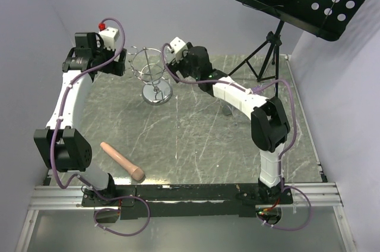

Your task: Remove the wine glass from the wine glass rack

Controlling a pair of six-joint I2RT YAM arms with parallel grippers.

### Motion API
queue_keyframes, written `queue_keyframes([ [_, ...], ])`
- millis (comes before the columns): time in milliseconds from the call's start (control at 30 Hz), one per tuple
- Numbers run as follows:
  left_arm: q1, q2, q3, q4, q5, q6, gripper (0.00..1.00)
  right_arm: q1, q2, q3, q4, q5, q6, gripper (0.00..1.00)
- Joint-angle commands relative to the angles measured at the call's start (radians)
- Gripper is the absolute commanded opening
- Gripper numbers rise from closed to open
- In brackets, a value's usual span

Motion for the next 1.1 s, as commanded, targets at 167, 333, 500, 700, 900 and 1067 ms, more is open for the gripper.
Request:
queue_keyframes([
  [167,0.009,-0.008,0.016,0.070,-0.007,-0.047,1.00,0.077,-0.124,-0.050,-0.040,-0.010,0.064,0.99],
  [333,0.023,-0.006,-0.012,0.109,-0.012,-0.056,1.00,0.085,-0.126,-0.044,-0.106,-0.038,0.119,0.99],
  [500,0.046,0.006,-0.015,0.123,-0.007,-0.070,1.00,0.082,-0.132,-0.031,-0.144,-0.035,0.127,0.99],
  [700,0.057,0.002,-0.018,0.117,-0.008,-0.052,1.00,0.013,-0.265,-0.158,-0.152,-0.192,0.104,1.00],
  [900,0.060,-0.011,-0.038,0.120,0.031,-0.043,1.00,-0.137,-0.356,-0.320,0.026,-0.502,0.178,1.00],
  [1067,0.060,-0.055,-0.090,0.136,0.065,-0.004,1.00,-0.203,-0.283,-0.300,0.141,-0.646,0.136,1.00],
])
